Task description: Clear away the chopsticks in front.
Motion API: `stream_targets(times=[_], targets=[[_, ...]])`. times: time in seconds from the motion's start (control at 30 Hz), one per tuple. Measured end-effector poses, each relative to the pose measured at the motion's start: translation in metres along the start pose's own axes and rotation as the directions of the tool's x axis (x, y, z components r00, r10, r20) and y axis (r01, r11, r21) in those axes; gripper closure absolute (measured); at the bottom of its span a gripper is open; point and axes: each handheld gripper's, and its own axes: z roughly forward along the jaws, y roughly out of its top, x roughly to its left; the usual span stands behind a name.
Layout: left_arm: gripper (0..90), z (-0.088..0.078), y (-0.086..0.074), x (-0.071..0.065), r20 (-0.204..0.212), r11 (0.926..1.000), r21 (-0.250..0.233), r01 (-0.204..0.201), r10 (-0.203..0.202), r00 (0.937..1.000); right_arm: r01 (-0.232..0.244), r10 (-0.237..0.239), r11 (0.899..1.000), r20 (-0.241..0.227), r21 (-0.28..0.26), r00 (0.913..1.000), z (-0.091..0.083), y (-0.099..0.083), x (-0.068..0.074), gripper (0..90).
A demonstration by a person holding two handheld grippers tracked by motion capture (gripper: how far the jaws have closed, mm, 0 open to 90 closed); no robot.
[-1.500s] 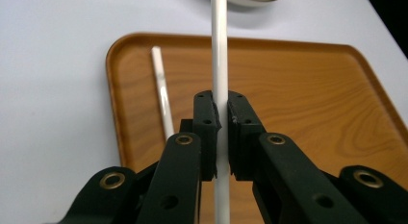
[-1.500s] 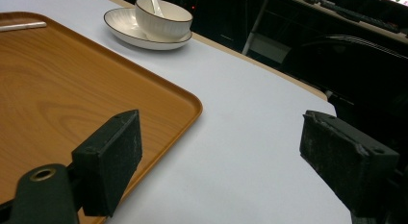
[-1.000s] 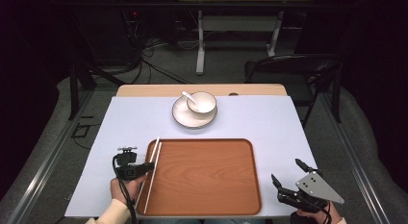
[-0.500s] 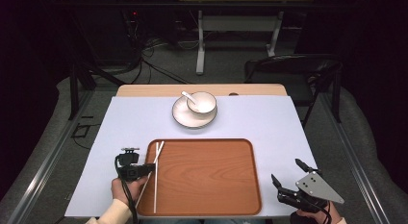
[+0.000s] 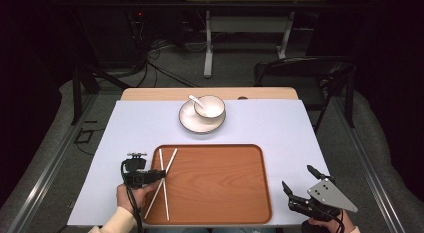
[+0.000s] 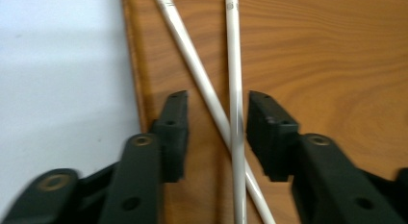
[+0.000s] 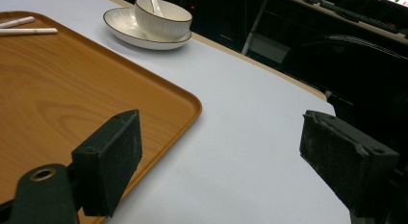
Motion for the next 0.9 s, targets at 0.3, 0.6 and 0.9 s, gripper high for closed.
stream_targets(times=[0.3,0.6,0.9], targets=[[23.0,-0.024,0.016,-0.003,0.061,0.9734,-0.124,-0.193,0.201,0.9776,0.005,-0.005,1.0,-0.003,0.001,1.0,0.0,0.0,0.0,14.3],[2.6,-0.07,0.008,-0.001,0.024,0.8652,-0.291,-0.408,0.433,0.9009,0.005,-0.005,1.0,-0.005,0.0,1.0,0.0,0.0,0.001,14.3],[0.1,-0.104,-0.026,0.007,-0.077,0.766,-0.404,-0.5,0.516,0.853,0.009,-0.009,1.0,-0.004,0.001,1.0,0.0,0.0,0.001,14.3]])
